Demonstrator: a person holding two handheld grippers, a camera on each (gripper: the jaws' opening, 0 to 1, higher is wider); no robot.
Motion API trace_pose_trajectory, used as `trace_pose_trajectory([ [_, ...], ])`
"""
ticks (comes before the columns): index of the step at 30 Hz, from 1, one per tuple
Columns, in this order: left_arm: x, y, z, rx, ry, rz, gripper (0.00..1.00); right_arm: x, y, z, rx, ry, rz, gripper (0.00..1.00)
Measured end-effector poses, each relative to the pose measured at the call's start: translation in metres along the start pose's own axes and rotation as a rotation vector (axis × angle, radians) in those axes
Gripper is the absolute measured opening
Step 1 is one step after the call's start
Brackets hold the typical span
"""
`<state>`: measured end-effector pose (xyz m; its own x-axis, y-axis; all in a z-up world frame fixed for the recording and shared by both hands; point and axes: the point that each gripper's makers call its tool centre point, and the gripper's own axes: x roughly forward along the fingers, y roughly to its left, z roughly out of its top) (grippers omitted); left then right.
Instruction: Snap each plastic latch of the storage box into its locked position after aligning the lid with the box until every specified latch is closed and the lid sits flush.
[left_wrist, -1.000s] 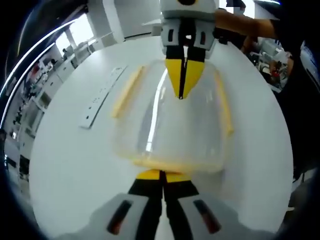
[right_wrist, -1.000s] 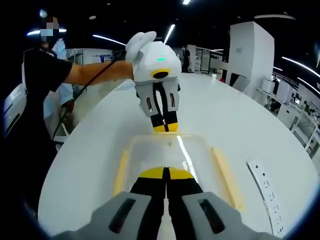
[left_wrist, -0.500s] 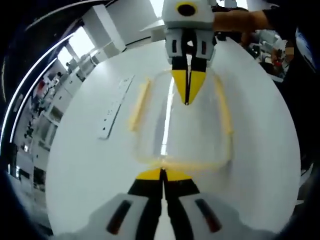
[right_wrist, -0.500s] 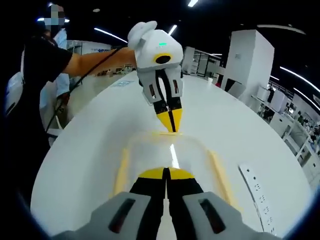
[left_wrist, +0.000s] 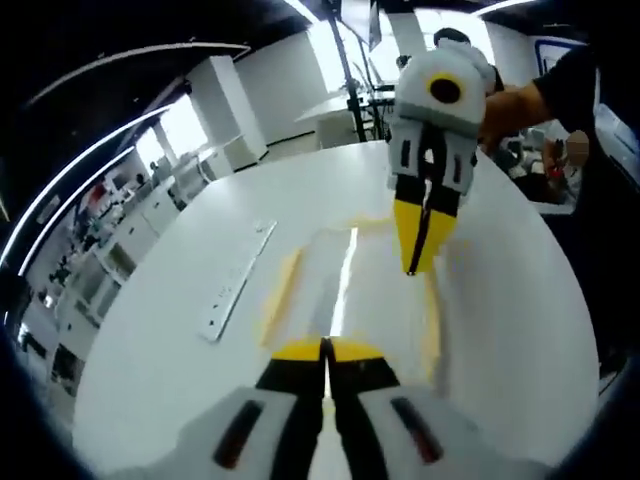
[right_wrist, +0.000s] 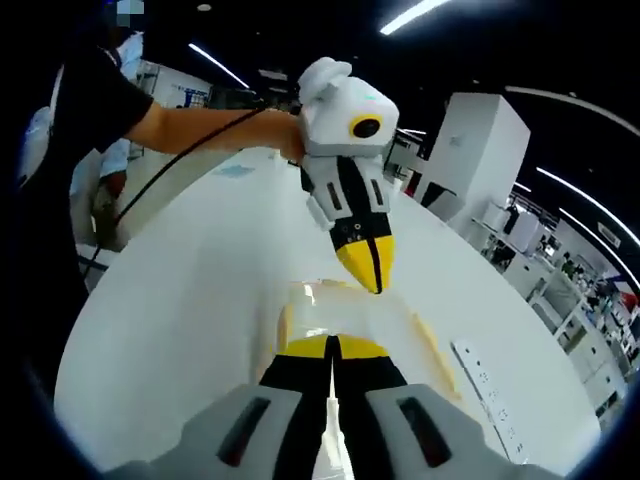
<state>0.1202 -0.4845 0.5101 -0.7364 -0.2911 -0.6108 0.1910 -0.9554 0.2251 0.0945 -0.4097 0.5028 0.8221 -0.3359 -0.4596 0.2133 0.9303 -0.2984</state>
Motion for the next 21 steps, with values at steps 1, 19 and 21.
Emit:
trace_pose_trajectory([
  [1,0.004,-0.002,0.000,-0.003,0.001,-0.009,0.00,0.001,0.004,-0.003,-0.007,0.007,-0.006,0.00],
  [19,0.035,-0.020,0.005,-0.039,0.037,-0.088,0.00,0.004,0.034,-0.028,0.213,-0.027,-0.212,0.00],
  [21,0.036,-0.021,0.003,-0.027,0.049,-0.088,0.00,0.007,0.034,-0.032,0.222,-0.026,-0.223,0.00],
])
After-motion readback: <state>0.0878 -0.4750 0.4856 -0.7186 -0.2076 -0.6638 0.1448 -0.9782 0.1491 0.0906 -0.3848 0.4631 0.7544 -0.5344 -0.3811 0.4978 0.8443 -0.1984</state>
